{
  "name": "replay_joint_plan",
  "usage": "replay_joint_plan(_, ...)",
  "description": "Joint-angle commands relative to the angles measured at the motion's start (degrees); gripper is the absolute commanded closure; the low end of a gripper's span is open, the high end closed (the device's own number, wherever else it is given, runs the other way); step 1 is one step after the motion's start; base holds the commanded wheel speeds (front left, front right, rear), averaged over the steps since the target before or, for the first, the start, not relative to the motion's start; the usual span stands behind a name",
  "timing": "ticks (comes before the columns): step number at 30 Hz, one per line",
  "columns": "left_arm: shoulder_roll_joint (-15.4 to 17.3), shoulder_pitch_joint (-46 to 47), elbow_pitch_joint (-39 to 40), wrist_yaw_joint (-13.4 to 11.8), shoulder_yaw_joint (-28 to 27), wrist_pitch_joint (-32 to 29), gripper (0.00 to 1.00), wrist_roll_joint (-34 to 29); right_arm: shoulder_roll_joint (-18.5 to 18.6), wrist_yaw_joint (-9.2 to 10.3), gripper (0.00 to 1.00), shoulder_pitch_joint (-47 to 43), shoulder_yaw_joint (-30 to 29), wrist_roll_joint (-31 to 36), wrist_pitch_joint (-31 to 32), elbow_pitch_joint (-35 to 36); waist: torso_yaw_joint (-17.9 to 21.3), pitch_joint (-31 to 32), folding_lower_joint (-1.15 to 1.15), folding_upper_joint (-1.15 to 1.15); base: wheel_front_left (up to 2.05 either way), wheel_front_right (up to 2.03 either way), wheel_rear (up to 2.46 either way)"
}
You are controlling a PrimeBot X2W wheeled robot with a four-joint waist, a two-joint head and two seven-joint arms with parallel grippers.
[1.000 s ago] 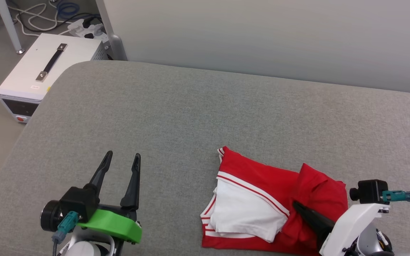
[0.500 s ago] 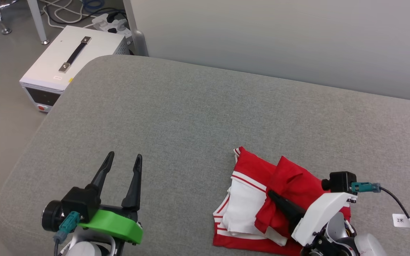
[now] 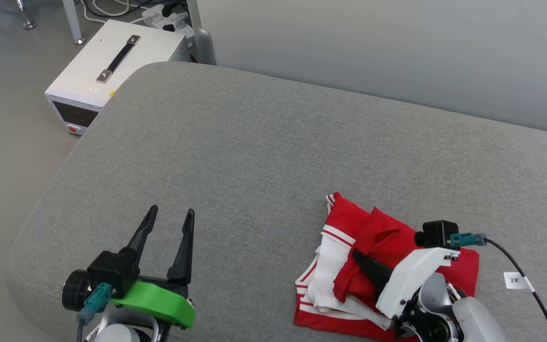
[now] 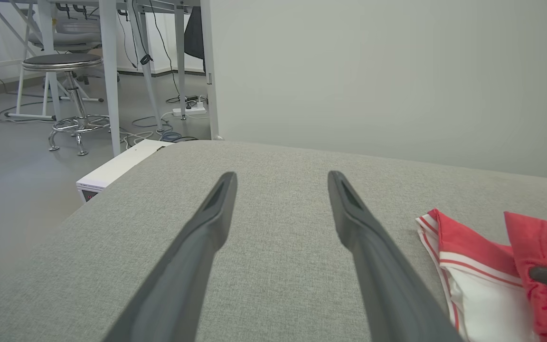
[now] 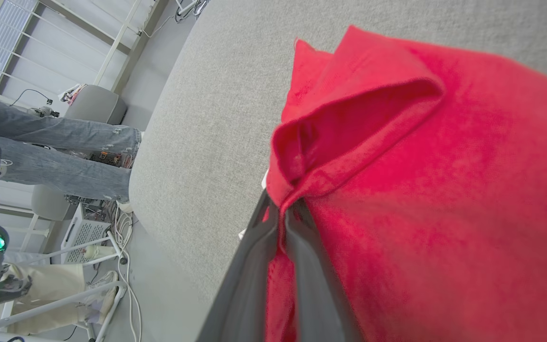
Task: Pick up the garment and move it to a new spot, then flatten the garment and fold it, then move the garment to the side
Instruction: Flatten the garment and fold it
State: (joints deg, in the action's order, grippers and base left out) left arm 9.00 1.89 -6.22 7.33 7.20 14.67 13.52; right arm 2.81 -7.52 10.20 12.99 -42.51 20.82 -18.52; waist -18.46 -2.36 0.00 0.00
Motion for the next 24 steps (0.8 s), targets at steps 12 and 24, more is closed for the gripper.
replay_joint_plan(12,-0.30,-0.07,-0.59,0.15,0.28,0.33,0.00,0.28,0.07,0.03,0.00,2.37,8.74,-4.73,-0.35,3.21,-0.66,1.82,0.00,0.00,0.00,0.00,0.00)
replay_joint_plan(24,0.54,-0.52,1.89,0.15,2.65,0.33,0.00,4.02,5.68,0.03,0.00,4.20,8.40,13.29,-6.08,13.49,3.26,3.00,0.00,0.00,0.00,0.00,0.00)
